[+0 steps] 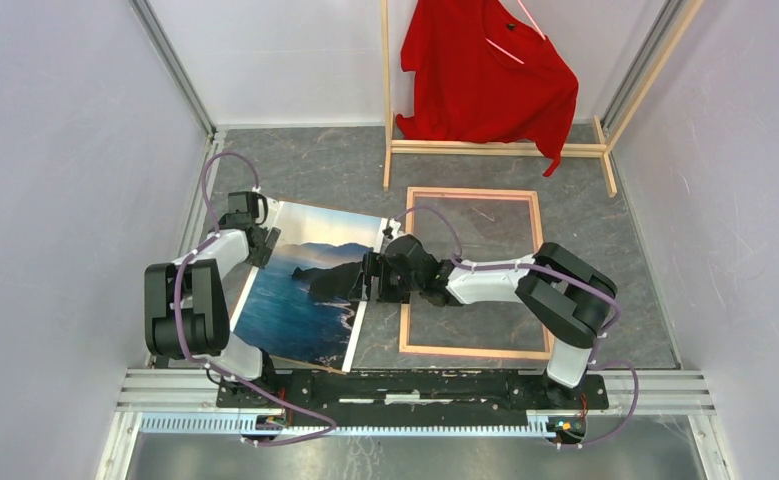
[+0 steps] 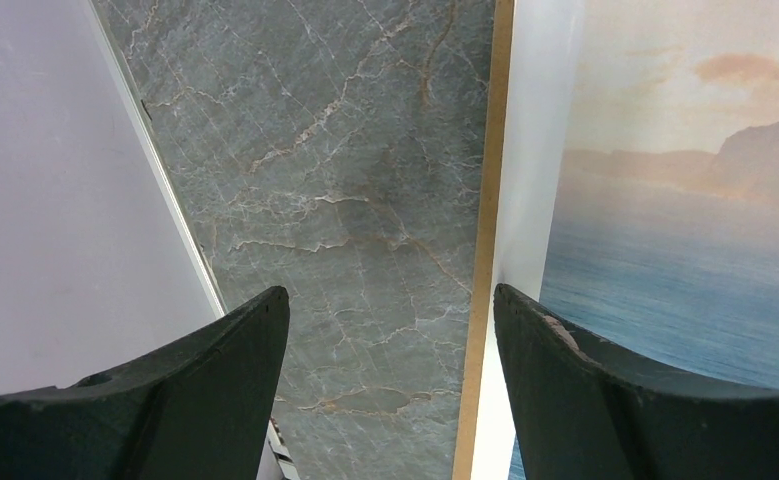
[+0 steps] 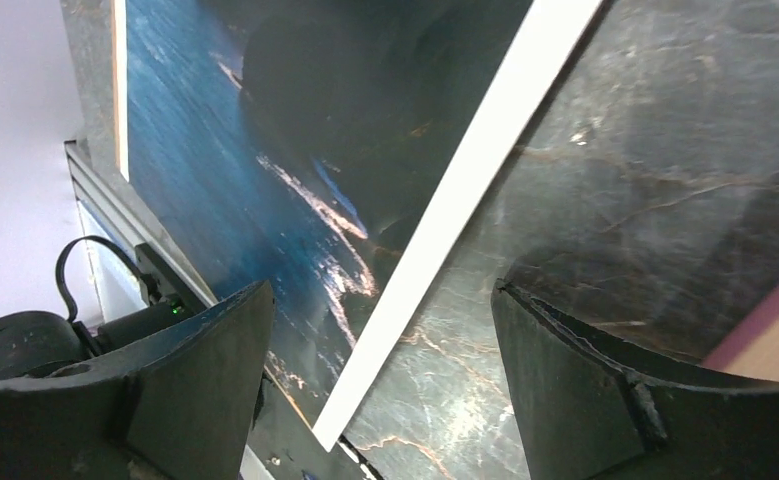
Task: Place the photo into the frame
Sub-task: Pick up the photo at the center of the board.
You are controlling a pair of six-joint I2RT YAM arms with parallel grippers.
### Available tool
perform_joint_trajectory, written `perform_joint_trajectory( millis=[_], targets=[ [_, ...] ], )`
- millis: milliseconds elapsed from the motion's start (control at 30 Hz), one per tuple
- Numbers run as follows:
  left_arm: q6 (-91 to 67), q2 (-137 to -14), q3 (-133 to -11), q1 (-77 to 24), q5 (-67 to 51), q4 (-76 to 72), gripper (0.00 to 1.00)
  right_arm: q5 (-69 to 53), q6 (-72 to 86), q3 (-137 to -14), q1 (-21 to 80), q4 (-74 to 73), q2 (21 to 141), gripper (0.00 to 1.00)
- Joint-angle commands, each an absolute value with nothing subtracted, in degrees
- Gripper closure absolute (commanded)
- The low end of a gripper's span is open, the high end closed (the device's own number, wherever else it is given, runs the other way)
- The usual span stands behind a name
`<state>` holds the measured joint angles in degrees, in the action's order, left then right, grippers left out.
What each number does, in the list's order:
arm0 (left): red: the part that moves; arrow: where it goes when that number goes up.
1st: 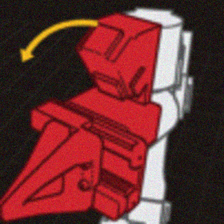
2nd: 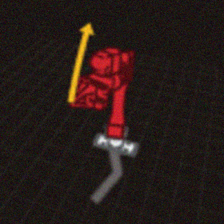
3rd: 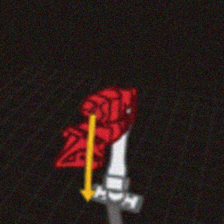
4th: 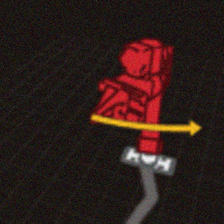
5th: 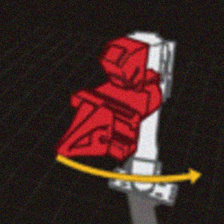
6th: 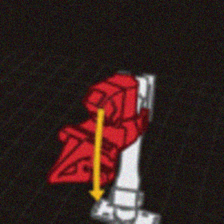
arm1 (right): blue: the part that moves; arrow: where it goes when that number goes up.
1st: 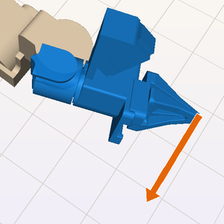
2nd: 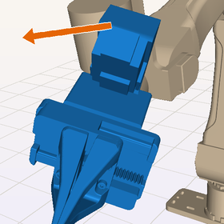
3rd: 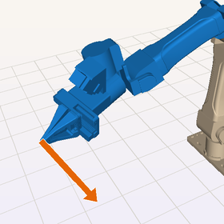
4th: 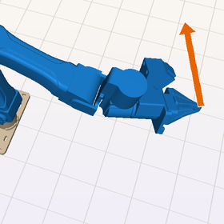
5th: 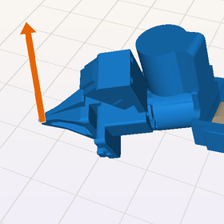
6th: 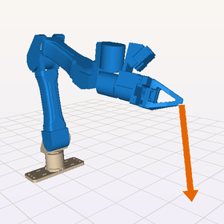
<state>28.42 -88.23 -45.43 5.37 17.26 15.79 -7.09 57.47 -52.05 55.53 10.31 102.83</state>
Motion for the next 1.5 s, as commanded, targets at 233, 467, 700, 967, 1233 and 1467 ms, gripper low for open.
perform_joint_trajectory(
  millis=[233, 467, 700, 967, 1233, 1467],
  targets=[
    [29.88, -90.05, -43.71, 5.41, 13.86, 16.95, 0.18, -7.8, 64.3, -50.55, 58.01, 13.61, 105.69, 0.13],
    [29.93, -90.59, -43.86, 5.43, 13.7, 16.95, 0.18, -9.05, 64.88, -50.93, 57.96, 16.61, 105.95, 0.14],
    [30.01, -90.54, -43.69, 5.37, 13.8, 16.96, 0.18, -8.39, 63.3, -52.06, 58.0, 16.18, 104.68, 0.15],
    [29.53, -90.74, -43.76, 5.37, 13.36, 16.91, 0.18, -8.42, 62.31, -53.82, 58.17, 15.0, 103.87, 0.16],
    [29.53, -90.88, -43.81, 5.1, 13.59, 16.96, 0.18, -8.96, 62.26, -54.14, 58.21, 16.31, 103.28, 0.17],
    [29.53, -91.22, -43.65, 5.09, 13.89, 16.8, 0.19, -9.42, 62.56, -53.8, 58.16, 17.76, 102.6, 0.18]
  ],
)
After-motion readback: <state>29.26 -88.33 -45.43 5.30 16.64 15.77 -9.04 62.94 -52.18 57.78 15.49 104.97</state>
